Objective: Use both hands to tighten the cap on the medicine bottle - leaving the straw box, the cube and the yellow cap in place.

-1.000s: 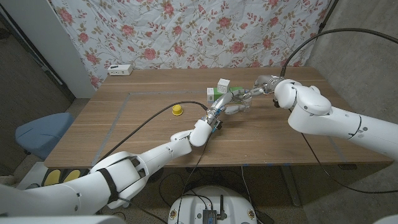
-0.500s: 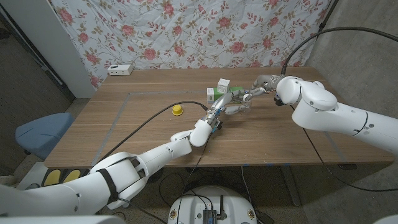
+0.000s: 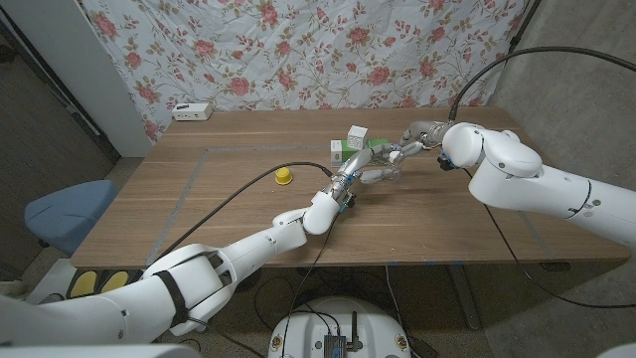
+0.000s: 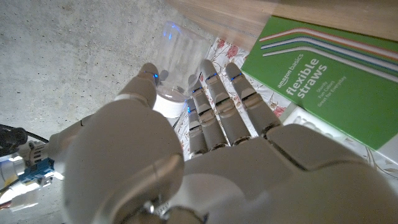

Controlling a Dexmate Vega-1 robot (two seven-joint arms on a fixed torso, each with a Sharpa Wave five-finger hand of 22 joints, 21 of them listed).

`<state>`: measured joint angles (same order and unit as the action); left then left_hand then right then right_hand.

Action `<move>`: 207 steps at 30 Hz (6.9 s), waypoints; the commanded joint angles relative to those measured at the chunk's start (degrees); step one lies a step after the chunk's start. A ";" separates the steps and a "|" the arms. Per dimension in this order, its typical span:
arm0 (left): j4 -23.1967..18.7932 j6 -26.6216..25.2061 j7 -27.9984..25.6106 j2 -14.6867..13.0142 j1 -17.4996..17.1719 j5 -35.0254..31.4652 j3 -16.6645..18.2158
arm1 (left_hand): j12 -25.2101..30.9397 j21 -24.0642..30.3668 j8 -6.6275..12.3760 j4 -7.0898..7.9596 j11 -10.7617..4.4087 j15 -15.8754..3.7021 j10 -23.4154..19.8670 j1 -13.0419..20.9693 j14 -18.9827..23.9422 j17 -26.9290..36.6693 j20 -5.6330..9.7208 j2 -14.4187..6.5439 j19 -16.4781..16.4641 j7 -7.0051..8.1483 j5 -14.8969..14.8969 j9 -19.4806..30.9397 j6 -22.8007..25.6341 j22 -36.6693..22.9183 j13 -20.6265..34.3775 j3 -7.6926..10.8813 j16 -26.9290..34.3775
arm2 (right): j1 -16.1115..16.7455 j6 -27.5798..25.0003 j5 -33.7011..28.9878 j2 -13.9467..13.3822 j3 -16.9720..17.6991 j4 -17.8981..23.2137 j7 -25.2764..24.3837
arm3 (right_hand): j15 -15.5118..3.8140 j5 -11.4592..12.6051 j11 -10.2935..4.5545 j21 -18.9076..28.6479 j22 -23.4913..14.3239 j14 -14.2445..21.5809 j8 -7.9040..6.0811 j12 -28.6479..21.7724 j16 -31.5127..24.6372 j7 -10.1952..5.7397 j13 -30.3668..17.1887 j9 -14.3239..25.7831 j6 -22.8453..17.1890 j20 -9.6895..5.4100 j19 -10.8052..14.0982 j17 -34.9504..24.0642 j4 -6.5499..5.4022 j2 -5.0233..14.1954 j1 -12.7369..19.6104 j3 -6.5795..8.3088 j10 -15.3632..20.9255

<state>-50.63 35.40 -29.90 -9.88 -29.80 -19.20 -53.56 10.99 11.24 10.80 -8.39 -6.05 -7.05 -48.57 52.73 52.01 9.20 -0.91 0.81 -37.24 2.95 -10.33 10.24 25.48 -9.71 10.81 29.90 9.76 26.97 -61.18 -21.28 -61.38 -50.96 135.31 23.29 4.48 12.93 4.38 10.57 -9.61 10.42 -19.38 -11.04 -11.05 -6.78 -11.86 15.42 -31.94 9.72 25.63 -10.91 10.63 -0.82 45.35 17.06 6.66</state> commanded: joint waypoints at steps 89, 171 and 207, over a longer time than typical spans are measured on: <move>-3.35 -1.34 0.91 -1.42 -1.82 -0.14 1.00 | 0.32 -0.07 0.07 0.02 -2.14 -4.78 -2.73 -0.36 0.92 0.11 -0.32 -0.55 0.27 0.47 -0.30 0.21 0.43 -0.17 0.24 0.66 0.32 | -0.65 -7.46 -10.05 5.19 -8.16 -2.12 -7.25 | -5.20 -1.89 -3.57 1.03 -0.26 8.56 -8.94 -2.74 -3.31 0.31 0.04 -0.69 -23.69 -3.07 7.39 -0.88 -3.35 -0.18 -1.51 -1.12 13.78; -5.00 -2.90 1.79 -3.14 -2.01 0.15 1.81 | 0.45 0.00 0.05 -0.52 -2.30 -5.08 -3.23 0.69 1.32 0.15 -0.23 -0.63 0.05 0.58 -0.13 0.22 0.65 -0.18 0.26 0.88 0.31 | 1.43 -7.05 -1.37 4.70 -4.35 -1.30 -15.60 | -1.09 -2.28 0.73 -0.30 -0.21 5.43 0.66 0.30 -0.41 6.46 -0.28 -1.10 -1.99 -0.23 0.93 -1.00 -6.73 -2.02 -18.02 -8.41 11.31; -17.62 -9.83 3.73 -9.22 -6.73 -1.51 4.83 | 0.40 0.03 0.00 -0.38 -2.21 -5.14 -3.25 0.96 1.21 0.18 -0.67 -0.77 -0.25 0.30 -0.11 0.22 0.38 -0.18 0.27 0.76 0.32 | 28.82 27.37 20.36 6.29 26.49 -7.47 -38.49 | 0.67 -2.22 2.81 0.63 0.06 3.82 5.38 -0.84 -0.70 6.73 -0.29 -2.45 4.22 -3.83 1.65 -0.90 -7.86 2.28 -20.70 -7.71 10.91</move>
<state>-64.50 27.68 -26.77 -17.46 -35.06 -20.21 -49.67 11.05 11.24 10.81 -8.61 -5.85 -7.46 -48.75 53.07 53.04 9.20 -1.53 0.02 -37.25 3.36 -10.09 10.24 25.88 -9.71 10.77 30.61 9.76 48.61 -44.33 -5.96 -56.47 -32.16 130.96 -9.13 5.02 10.38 6.69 10.65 -9.60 13.98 -14.38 -11.34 -11.48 -0.09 -11.97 13.03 -27.72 6.85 26.86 -11.72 3.22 0.51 24.72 9.03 17.50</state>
